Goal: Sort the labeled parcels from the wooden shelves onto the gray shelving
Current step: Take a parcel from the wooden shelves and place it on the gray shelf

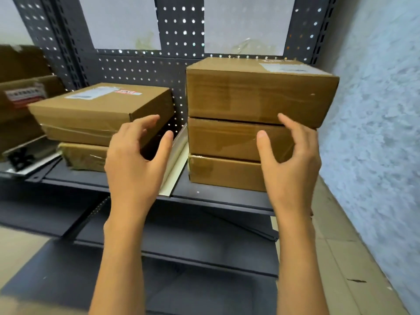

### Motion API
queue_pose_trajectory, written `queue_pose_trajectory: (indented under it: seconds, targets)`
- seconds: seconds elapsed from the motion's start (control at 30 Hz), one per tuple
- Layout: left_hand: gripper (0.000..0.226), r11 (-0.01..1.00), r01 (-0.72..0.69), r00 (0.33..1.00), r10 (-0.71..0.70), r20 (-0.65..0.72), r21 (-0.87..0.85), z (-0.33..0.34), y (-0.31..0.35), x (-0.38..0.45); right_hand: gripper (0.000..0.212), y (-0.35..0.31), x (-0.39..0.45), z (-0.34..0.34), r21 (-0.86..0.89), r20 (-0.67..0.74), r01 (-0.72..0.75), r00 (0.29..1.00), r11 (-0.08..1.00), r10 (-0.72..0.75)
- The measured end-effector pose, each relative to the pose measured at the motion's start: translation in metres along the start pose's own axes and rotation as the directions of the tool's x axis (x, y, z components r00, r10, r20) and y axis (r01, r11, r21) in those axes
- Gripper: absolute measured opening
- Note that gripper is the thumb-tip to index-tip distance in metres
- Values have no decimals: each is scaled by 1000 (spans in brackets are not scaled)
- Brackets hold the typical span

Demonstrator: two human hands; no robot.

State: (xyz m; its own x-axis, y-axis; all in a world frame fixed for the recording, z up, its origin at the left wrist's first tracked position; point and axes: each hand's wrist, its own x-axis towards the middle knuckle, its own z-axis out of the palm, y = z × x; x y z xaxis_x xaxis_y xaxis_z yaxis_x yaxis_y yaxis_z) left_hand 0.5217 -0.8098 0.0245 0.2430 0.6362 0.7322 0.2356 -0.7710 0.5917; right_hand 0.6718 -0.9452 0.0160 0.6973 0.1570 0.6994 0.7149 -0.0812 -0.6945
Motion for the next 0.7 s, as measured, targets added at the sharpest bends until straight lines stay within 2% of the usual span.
queue_pose_trajectory:
  seconds: [0.13, 0.27, 0.43, 0.57, 0.7]
  targets:
    - [35, 973, -21, 999, 29, -33, 231, -67, -29, -19, 37, -42, -44, 25, -59, 164, 71, 985, 996, -60]
    - [33, 907, 51, 996, -15, -89, 417, -158, -66, -50, 34, -94, -103, 58, -43, 342, 142, 932, 989, -119]
    - [30, 835, 206, 970, -106, -218, 510, -274, -104, -101, 35, -157, -189, 90, 80, 533, 150, 829, 985, -170]
    - [28, 763, 285, 948, -135, -287, 581, -346, -117, -136, 36, -203, -242, 115, 189, 618, 169, 745, 967, -251]
    - [28, 684, 408, 896, -172, -409, 605, -422, -130, -164, 33, -261, -294, 144, 337, 662, 189, 649, 922, -375]
